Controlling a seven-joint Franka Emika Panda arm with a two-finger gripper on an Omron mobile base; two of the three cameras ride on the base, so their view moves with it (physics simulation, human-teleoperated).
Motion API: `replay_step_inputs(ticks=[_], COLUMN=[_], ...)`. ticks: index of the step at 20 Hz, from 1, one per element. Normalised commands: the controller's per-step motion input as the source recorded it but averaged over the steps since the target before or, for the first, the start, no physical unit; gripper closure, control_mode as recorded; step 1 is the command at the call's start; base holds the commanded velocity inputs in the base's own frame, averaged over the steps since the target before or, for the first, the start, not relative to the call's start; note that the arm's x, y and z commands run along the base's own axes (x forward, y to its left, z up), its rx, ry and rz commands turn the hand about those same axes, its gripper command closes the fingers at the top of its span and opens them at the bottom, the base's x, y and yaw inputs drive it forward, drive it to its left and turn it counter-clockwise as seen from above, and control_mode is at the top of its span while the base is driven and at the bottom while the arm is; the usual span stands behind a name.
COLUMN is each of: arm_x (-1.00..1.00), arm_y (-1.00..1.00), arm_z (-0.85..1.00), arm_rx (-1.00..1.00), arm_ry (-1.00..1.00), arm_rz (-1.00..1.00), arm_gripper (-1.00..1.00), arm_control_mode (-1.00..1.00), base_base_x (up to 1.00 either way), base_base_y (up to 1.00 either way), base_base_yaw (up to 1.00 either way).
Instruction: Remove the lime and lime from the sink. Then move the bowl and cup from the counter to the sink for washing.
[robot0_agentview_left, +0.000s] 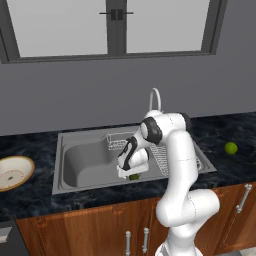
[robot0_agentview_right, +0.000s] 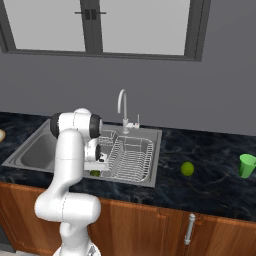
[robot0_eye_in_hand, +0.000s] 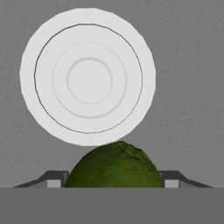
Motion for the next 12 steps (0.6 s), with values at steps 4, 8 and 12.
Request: replay_step_inputs(ticks=[4, 8, 12], arm_x=[-0.01, -0.10, -0.12], arm_y=[0.00, 0.00, 0.00], arm_z=[0.01, 0.20, 0.32], arm_rx=[0.02, 0.07, 0.07], arm_ry=[0.00, 0.00, 0.00], arm_rz=[0.00, 0.00, 0.00], arm_gripper=[1.00, 1.00, 1.00], arm_control_mode=[-1.00, -1.00, -1.00], base_base_x=[0.00, 0.00, 0.00], base_base_y=[0.00, 0.00, 0.00], base_base_yaw=[0.00, 0.00, 0.00])
